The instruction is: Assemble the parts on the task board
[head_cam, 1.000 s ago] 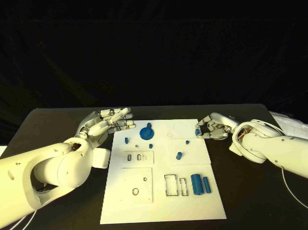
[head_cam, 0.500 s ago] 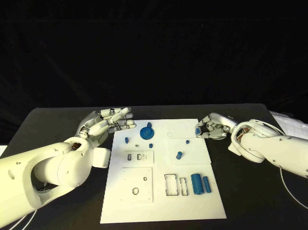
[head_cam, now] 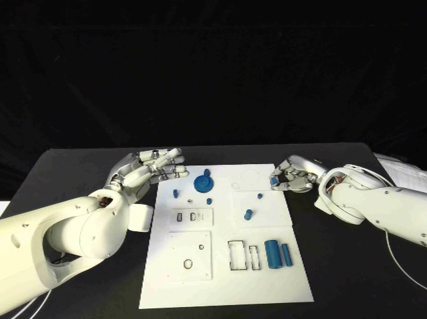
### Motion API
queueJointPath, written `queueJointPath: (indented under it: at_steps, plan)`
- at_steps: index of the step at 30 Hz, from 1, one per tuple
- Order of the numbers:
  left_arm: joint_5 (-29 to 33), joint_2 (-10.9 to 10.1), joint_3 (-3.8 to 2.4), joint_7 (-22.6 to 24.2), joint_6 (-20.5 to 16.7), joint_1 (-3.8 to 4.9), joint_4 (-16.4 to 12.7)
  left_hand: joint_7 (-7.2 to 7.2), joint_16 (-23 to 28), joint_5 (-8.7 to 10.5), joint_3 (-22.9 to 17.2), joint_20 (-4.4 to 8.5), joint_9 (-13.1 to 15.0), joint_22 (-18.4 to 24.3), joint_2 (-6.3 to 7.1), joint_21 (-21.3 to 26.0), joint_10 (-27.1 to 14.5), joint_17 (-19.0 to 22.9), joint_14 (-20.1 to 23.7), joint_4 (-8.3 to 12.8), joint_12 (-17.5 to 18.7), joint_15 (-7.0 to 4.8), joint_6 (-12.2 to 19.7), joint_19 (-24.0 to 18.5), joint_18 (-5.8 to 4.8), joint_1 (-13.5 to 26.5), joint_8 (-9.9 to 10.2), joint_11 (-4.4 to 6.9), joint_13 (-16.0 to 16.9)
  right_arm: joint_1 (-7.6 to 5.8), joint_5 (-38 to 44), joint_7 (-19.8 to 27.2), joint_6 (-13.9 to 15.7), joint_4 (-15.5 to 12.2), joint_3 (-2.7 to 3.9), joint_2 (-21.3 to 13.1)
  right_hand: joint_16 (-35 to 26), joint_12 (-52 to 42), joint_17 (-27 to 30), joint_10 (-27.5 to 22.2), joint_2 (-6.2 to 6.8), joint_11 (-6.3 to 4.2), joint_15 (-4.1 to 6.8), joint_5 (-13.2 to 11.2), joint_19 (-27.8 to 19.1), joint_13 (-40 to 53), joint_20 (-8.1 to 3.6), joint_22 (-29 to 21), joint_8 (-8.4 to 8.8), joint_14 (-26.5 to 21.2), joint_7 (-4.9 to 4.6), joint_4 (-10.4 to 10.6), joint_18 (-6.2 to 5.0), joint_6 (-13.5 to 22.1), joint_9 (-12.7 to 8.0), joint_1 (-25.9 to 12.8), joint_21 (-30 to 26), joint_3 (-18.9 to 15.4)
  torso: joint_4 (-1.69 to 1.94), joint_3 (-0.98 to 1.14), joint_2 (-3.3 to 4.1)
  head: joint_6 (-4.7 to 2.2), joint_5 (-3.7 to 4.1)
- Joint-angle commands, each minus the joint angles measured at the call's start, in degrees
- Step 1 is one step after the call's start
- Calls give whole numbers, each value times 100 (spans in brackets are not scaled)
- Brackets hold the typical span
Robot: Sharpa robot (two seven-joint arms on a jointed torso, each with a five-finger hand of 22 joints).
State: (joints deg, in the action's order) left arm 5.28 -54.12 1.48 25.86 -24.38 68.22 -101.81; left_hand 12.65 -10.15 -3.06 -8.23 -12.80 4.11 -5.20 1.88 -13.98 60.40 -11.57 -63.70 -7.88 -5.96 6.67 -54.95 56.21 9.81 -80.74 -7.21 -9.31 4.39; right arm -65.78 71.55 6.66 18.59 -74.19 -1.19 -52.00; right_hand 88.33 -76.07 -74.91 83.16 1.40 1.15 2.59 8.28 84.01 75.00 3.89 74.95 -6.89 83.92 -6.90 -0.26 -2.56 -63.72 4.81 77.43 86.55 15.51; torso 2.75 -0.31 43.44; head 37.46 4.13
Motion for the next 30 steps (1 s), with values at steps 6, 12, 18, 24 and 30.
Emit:
queueJointPath:
  at_steps: [6, 12, 18, 24, 30]
  plan:
    - [6, 13, -4, 32, 104, 2, -3, -16, 31, 5, 10, -12, 1, 6, -56, 32, 35, -7, -40, 32, 35, -8, -31, 38, 71, 13, 23, -6, -6, -62, -39, -133, 373, -203, 4, -2, 16, 1, -1163, -11, -157, -56, 60, -62, 225, 487, -76, 700, -109, 535, 174, 17, 84, -238, 57, -26, 17, 37, 9, -5, -8, 8, -4]
    - [6, 9, -4, 32, 107, 2, 8, -16, 31, 5, 10, -12, 1, 6, -56, 32, 35, -7, -40, 32, 35, -8, -31, 38, 71, 13, 23, -6, -6, -220, -191, -546, 455, -679, 9, 23, 7, 59, -1145, -33, -172, -59, 68, -77, 218, 451, -90, 683, -97, 531, 174, 61, 81, -212, 51, -122, 9, 40, 2, -14, -13, 5, -18]
    - [10, 10, -4, 35, 113, 2, 32, -16, 31, 5, 10, -12, 1, 6, -56, 32, 35, -7, -40, 32, 35, -8, -31, 38, 71, 13, 23, -6, -6, -275, -72, -1043, 474, -1144, 9, 251, -3, 96, -1125, -50, -189, -60, 69, -73, 215, 427, -94, 676, -86, 527, 173, 63, 79, -193, 46, -134, 5, 57, 23, -17, -19, 35, -57]
    - [20, 4, -4, 42, 117, 2, 65, -14, 37, 5, 12, -10, 1, 9, -61, 36, 37, -13, -42, 42, 42, -9, -31, 42, 71, 11, 28, -7, -8, -210, 385, -1530, 452, -1492, -2, 656, -22, 155, -1086, -78, -203, -52, 67, -26, 201, 392, -97, 645, -62, 518, 160, 48, 73, -153, 35, -148, -9, 97, 35, -31, -27, 105, -181]
    - [27, 14, -4, 51, 121, 2, 106, -14, 37, 5, 12, -10, 1, 9, -61, 36, 37, -13, -42, 42, 42, -9, -31, 42, 71, 11, 28, -7, -8, -71, 819, -1858, 387, -1633, -36, 1045, -35, 188, -1059, -94, -200, -48, 65, -3, 189, 371, -96, 620, -55, 512, 154, 47, 68, -143, 32, -165, -20, 105, 34, -44, -26, 177, -270]
